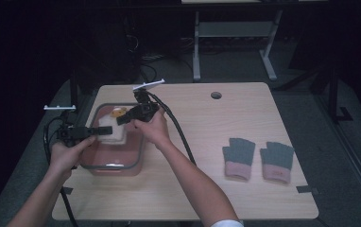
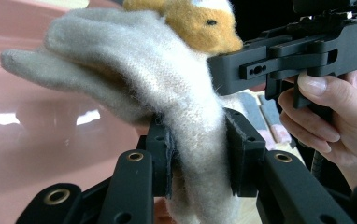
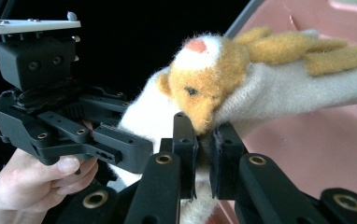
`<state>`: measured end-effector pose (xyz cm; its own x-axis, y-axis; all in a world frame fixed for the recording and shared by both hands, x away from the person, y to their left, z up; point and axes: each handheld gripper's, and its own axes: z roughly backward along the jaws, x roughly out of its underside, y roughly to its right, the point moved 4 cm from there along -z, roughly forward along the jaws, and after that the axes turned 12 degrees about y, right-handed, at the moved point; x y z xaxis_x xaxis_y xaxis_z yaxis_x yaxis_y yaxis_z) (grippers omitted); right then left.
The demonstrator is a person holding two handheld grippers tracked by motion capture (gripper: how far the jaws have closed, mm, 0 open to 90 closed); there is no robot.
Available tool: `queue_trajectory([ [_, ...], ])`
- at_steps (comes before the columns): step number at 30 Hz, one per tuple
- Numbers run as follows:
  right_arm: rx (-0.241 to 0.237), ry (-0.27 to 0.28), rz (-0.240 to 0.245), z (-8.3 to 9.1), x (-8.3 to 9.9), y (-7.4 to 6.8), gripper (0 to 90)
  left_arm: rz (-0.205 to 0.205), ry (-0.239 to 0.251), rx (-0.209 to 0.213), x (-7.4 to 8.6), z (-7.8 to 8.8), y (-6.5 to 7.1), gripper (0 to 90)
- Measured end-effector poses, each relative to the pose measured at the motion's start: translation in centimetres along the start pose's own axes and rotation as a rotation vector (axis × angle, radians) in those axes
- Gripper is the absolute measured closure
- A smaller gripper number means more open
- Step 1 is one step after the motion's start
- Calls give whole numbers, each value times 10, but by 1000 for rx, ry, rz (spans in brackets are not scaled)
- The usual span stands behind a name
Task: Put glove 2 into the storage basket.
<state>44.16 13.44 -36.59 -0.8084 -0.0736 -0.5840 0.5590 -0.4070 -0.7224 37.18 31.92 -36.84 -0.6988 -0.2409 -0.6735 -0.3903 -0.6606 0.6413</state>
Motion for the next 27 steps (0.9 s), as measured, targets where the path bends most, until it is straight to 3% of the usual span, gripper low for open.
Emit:
queue_trajectory([
  [12, -20, -30, -59, -21, 15, 24, 824, 19, -47, -50, 15, -6, -19, 662],
  [27, 32, -107, -75, -39, 35, 41, 806, -3, -134, -147, 35, -17, -33, 661],
])
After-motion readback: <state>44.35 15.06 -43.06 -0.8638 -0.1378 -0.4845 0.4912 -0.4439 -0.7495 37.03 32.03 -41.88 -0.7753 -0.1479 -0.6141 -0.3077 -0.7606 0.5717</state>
